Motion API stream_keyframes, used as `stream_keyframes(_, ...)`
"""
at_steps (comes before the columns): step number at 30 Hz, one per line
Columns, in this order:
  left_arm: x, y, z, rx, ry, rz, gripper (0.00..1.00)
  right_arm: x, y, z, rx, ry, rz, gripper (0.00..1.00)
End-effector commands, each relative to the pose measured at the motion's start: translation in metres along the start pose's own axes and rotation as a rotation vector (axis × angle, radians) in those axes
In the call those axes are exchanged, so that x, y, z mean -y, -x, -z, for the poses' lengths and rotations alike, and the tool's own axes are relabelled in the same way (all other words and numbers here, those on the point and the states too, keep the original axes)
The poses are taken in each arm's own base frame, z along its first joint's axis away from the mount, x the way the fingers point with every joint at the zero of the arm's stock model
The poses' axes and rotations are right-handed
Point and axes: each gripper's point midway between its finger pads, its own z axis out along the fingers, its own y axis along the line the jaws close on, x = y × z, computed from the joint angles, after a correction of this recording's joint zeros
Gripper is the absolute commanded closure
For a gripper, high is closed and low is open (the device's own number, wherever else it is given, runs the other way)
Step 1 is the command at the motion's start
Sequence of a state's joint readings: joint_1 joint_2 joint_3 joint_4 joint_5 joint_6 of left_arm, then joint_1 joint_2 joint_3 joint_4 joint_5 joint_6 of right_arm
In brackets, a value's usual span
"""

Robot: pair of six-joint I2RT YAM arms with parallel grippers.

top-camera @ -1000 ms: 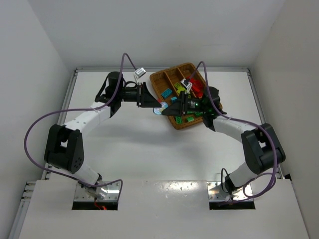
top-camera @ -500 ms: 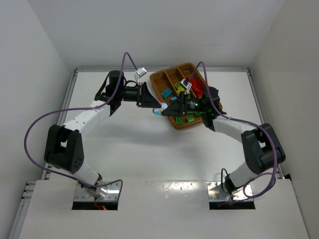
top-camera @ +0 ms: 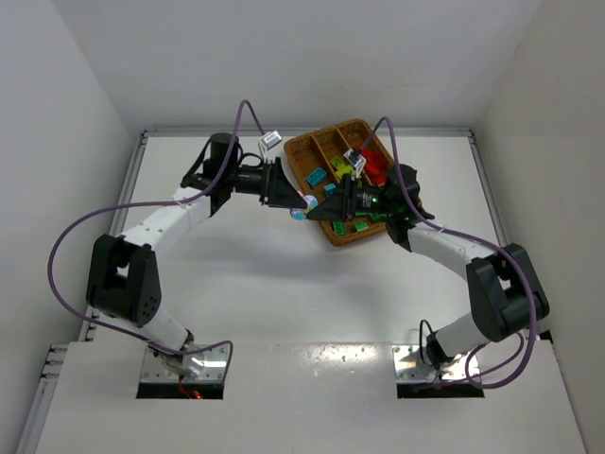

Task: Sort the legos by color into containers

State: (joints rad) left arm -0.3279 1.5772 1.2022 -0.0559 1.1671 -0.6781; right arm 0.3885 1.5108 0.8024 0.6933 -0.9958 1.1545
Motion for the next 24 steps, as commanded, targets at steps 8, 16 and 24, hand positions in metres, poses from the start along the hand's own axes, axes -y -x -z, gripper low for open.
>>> stream_keyframes(8, -0.004, 0.002, 0.003, -0.001, 0.006, -0.023, 0.91, -0.023, 0.013, -0.001, 0.037, 0.043, 0.144, 0.91)
stream_keyframes(16, -0.002, -0.002, 0.004, -0.002, 0.006, -0.031, 1.00, -0.021, 0.018, -0.004, 0.045, 0.039, 0.144, 0.58)
stream_keyframes(24, 0.004, -0.004, 0.006, -0.009, -0.011, -0.039, 1.00, -0.029, 0.035, -0.010, 0.069, 0.080, 0.173, 0.58)
